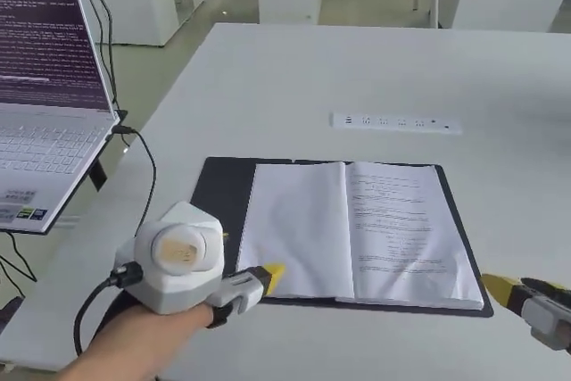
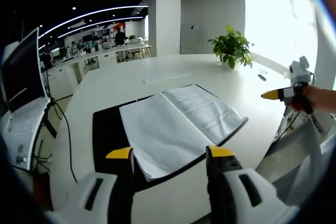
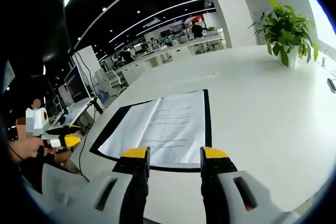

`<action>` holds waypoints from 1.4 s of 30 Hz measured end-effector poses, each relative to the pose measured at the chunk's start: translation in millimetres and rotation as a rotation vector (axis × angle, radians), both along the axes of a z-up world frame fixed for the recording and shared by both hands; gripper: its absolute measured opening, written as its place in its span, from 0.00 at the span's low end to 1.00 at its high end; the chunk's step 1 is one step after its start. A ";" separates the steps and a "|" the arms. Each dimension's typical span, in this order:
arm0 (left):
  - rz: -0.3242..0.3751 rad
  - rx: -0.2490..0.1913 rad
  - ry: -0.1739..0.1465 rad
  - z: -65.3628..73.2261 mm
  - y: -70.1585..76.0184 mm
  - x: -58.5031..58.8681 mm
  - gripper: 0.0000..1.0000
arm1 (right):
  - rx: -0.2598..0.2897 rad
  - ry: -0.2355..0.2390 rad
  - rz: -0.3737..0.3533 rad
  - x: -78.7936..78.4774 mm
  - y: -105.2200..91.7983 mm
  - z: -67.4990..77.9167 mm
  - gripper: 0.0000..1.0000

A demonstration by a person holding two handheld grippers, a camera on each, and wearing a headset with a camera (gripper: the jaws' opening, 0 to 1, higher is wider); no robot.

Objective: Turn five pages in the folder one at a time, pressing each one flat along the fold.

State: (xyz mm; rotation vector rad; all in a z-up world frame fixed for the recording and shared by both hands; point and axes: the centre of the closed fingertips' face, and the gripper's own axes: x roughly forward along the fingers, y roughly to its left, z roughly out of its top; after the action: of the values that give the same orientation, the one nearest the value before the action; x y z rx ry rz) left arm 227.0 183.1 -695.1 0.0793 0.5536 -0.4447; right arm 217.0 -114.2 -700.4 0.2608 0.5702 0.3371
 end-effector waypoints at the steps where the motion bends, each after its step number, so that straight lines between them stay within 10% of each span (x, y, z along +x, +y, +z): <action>1: 0.004 0.000 0.005 -1.0 -0.2 0.2 0.57 | -0.001 0.000 0.000 -0.4 -0.8 -0.4 0.38; 42: -0.205 0.013 0.055 -50.8 -158.1 43.3 0.54 | 0.012 0.076 0.032 6.1 -9.3 -42.1 0.39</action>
State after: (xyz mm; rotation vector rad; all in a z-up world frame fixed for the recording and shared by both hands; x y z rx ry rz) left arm 270.3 25.1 -745.8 0.1371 0.6053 -0.6448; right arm 223.1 -123.5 -742.5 0.2767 0.6480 0.3628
